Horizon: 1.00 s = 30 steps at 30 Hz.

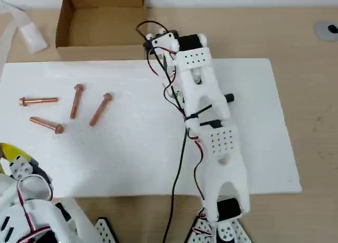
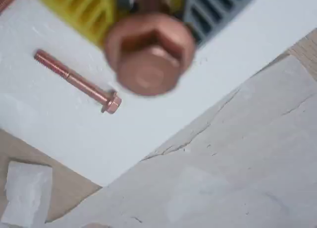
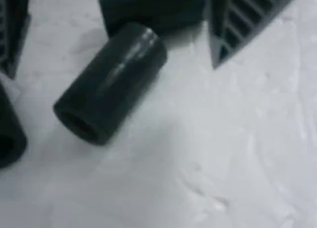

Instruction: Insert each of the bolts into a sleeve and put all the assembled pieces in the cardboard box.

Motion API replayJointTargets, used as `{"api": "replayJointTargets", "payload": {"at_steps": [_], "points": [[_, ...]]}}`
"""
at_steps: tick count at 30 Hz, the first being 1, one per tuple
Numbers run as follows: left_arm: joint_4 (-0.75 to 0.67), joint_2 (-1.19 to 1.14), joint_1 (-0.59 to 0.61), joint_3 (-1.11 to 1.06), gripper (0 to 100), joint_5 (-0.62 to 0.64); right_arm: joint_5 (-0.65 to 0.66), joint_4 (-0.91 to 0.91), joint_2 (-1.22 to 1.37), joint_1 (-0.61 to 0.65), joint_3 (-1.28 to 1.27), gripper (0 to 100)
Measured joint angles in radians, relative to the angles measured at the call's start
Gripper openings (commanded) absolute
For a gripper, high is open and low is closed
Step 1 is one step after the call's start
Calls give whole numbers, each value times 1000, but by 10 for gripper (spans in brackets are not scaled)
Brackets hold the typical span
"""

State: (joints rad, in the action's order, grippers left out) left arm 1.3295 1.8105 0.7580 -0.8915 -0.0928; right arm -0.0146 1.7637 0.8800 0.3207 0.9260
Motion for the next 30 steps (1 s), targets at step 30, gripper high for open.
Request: {"api": "replayJointTargets", "payload": {"at_steps": [30], "points": [[0,0,0,0,6,0,-83,-55,112,-12,2,214]]}}
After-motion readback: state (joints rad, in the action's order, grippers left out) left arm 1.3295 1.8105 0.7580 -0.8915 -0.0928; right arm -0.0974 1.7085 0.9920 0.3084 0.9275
